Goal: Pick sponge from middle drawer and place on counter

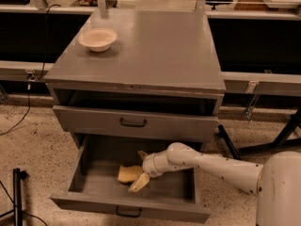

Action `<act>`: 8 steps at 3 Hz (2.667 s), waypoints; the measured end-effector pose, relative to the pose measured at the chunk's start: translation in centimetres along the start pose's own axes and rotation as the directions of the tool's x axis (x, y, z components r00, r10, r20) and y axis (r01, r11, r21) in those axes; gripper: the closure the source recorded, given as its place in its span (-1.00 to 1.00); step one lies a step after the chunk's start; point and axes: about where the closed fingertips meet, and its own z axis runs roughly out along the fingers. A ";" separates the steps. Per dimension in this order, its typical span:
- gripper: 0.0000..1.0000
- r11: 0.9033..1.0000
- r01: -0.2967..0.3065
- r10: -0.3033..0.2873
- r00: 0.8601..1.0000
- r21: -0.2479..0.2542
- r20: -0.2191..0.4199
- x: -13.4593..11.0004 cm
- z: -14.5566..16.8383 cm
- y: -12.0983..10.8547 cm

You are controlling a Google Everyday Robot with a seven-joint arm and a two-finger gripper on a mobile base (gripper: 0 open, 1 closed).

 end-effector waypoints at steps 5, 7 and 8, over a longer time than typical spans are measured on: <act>0.81 0.998 0.056 -0.046 0.952 -0.025 0.304 -2.5 0.5 1.4; 1.00 0.985 0.147 -0.105 0.928 -0.091 0.358 -13.0 -9.4 1.4; 1.00 0.976 0.156 -0.094 0.931 -0.153 0.353 -15.7 -14.3 0.8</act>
Offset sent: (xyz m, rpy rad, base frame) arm -0.0155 -0.0014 -0.0529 0.0073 0.0465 0.0293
